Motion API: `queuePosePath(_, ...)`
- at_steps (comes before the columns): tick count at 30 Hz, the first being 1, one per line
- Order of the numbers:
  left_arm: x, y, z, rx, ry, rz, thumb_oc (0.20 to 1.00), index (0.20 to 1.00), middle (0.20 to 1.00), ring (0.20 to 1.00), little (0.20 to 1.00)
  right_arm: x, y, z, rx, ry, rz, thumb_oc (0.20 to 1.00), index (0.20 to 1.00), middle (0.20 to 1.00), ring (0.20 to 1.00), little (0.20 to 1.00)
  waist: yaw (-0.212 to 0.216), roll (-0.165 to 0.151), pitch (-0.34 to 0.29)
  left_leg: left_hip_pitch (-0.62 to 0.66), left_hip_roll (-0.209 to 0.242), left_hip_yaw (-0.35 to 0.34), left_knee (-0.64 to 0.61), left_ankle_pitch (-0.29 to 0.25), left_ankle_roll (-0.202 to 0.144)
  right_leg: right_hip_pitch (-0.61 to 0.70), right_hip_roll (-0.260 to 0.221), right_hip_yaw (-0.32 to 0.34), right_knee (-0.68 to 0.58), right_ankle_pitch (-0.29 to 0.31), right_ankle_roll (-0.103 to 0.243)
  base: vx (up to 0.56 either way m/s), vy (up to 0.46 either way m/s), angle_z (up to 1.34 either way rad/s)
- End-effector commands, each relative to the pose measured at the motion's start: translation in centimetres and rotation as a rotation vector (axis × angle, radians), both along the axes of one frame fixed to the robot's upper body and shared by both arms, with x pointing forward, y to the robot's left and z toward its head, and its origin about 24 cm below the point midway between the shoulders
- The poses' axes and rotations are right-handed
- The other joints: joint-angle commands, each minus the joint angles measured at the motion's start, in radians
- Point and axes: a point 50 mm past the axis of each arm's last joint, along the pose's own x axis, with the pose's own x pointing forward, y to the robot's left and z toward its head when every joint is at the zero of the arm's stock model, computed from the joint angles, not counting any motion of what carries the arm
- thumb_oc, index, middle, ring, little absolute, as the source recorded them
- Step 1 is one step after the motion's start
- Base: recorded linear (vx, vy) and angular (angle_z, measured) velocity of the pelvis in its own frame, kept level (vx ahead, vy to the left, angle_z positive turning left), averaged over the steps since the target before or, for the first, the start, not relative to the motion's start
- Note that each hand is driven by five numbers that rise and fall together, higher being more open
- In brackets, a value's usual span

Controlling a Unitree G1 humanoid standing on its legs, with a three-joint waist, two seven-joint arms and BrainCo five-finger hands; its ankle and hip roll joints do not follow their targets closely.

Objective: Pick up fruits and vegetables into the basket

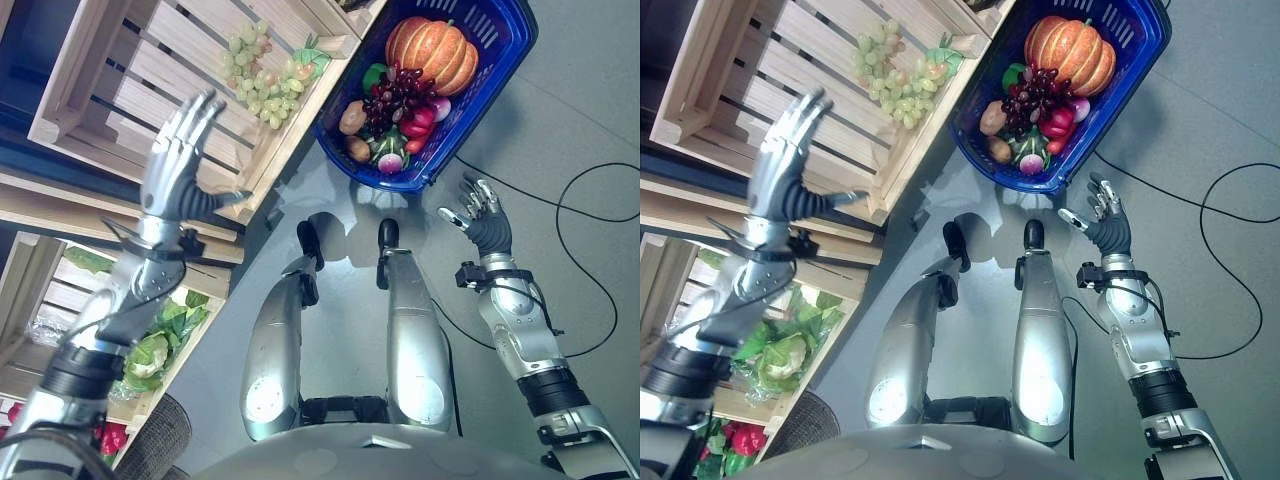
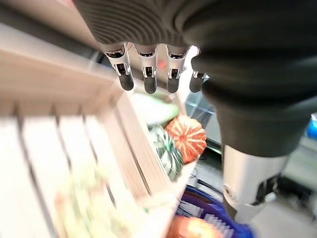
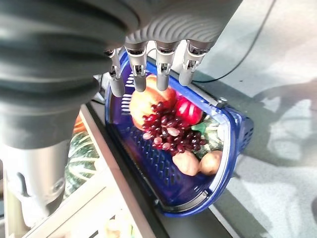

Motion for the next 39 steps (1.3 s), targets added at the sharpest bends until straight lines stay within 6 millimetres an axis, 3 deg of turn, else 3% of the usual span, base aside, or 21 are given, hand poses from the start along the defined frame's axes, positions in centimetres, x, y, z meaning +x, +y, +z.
queuePosePath(1,0.2,0.9,1.2,0.154,-0.163,0.149,1.000,1.000,1.000,1.000,1.000,-1.2,-0.7,1.1,-0.076,-0.036,0.053,1.000,1.000,1.000,1.000,1.000,-0.054,0.046,-0.051,0.008,-0.054,0.011,0.104,-0.133,0.034,0.017,0.051,-0.051,-0.052,0.042,0.022,0.04,0.060,-0.08)
queuePosePath(9,2.5,2.3,2.6,0.403,-0.163,0.345,1.000,1.000,1.000,1.000,1.000,-1.5,-0.4,0.9,-0.137,-0.001,0.159,1.000,1.000,1.000,1.000,1.000,-0.112,0.041,-0.051,-0.006,-0.036,0.053,0.119,-0.134,0.032,-0.018,0.071,-0.007,-0.035,0.045,0.021,0.03,0.043,-0.16)
queuePosePath(11,3.2,2.4,2.8,0.485,-0.139,0.384,1.000,1.000,1.000,1.000,1.000,-1.5,-0.4,1.0,-0.144,0.007,0.178,1.000,1.000,1.000,1.000,1.000,-0.125,0.040,-0.051,-0.013,-0.031,0.062,0.125,-0.134,0.031,-0.029,0.077,0.005,-0.028,0.044,0.020,0.07,0.038,-0.26)
queuePosePath(12,3.4,2.4,2.7,0.505,-0.125,0.392,1.000,1.000,1.000,1.000,1.000,-1.6,-0.4,0.8,-0.146,0.016,0.182,1.000,1.000,1.000,1.000,1.000,-0.130,0.042,-0.051,0.001,-0.033,0.051,0.133,-0.159,0.023,-0.015,0.080,0.013,-0.016,0.017,0.027,0.04,0.037,-0.18)
queuePosePath(13,3.8,2.7,3.0,0.533,-0.108,0.416,1.000,1.000,1.000,1.000,1.000,-1.5,-0.4,1.0,-0.154,0.015,0.190,1.000,1.000,1.000,1.000,1.000,-0.139,0.043,-0.051,-0.018,-0.028,0.069,0.130,-0.135,0.031,-0.038,0.080,0.013,-0.020,0.042,0.020,0.04,0.043,-0.15)
queuePosePath(16,4.7,3.0,3.1,0.588,-0.050,0.442,1.000,1.000,1.000,1.000,1.000,-1.4,-0.5,1.1,-0.163,0.018,0.204,1.000,1.000,1.000,1.000,1.000,-0.156,0.048,-0.051,-0.028,-0.023,0.081,0.134,-0.134,0.029,-0.057,0.083,0.028,-0.012,0.043,0.021,0.04,0.044,-0.20)
queuePosePath(17,5.0,3.1,2.9,0.613,-0.020,0.455,1.000,1.000,1.000,1.000,1.000,-1.5,-0.5,1.0,-0.166,0.025,0.209,1.000,1.000,1.000,1.000,1.000,-0.162,0.051,-0.051,-0.015,-0.026,0.071,0.143,-0.161,0.021,-0.045,0.086,0.039,0.000,0.015,0.028,0.10,0.048,-0.18)
queuePosePath(19,5.5,3.3,2.9,0.644,0.016,0.477,1.000,1.000,1.000,1.000,1.000,-1.4,-0.4,1.2,-0.170,0.023,0.217,1.000,1.000,1.000,1.000,1.000,-0.171,0.054,-0.051,-0.023,-0.025,0.077,0.145,-0.162,0.022,-0.059,0.090,0.047,0.006,0.015,0.029,0.06,0.035,-0.14)
queuePosePath(30,7.0,6.8,1.0,0.621,0.212,0.646,1.000,1.000,1.000,1.000,1.000,-1.3,-0.6,2.0,-0.133,0.004,0.228,1.000,1.000,1.000,1.000,1.000,-0.199,0.065,-0.051,-0.101,-0.020,0.107,0.158,-0.154,0.020,-0.154,0.104,0.074,0.029,0.025,0.030,0.00,0.030,-0.09)
queuePosePath(39,7.2,9.7,-1.4,0.453,0.355,0.781,1.000,1.000,1.000,1.000,1.000,-1.0,-0.2,2.9,-0.097,-0.033,0.230,1.000,1.000,1.000,1.000,1.000,-0.203,0.067,-0.051,-0.158,-0.015,0.118,0.158,-0.144,0.017,-0.219,0.107,0.083,0.033,0.035,0.032,-0.01,0.016,-0.03)
